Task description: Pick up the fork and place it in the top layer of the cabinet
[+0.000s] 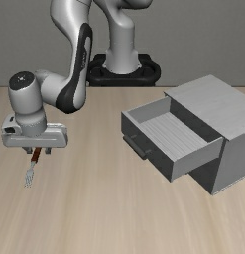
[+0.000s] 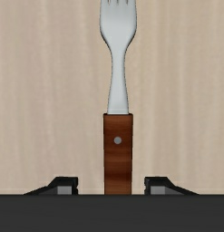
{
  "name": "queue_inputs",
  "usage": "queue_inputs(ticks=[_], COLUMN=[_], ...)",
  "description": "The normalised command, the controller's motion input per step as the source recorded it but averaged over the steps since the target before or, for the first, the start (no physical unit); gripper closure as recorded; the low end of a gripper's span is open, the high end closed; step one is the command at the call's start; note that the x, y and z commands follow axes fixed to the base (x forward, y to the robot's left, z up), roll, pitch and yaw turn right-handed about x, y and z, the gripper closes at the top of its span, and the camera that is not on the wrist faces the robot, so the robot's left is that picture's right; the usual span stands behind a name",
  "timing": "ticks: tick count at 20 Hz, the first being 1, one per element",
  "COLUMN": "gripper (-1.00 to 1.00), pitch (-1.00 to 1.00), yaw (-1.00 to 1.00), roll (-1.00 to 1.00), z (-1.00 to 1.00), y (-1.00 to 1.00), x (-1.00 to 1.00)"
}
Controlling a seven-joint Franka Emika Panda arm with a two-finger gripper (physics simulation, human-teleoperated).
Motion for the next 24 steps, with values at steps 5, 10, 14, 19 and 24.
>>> queue_inputs(ticks=[5,10,14,19,24], gripper=[1.00,1.00,1.00,1.00,1.00], pitch=[0.00,0.00,0.00,0.00,0.00], yaw=[0.00,0.00,0.00,0.00,0.00], roll=[0.00,0.00,0.00,0.00,0.00], z=[0.40,1.00,1.00,1.00,0.20], y=[0.00,0.00,0.00,0.00,0.80], x=[0.00,0.00,0.00,0.00,0.00])
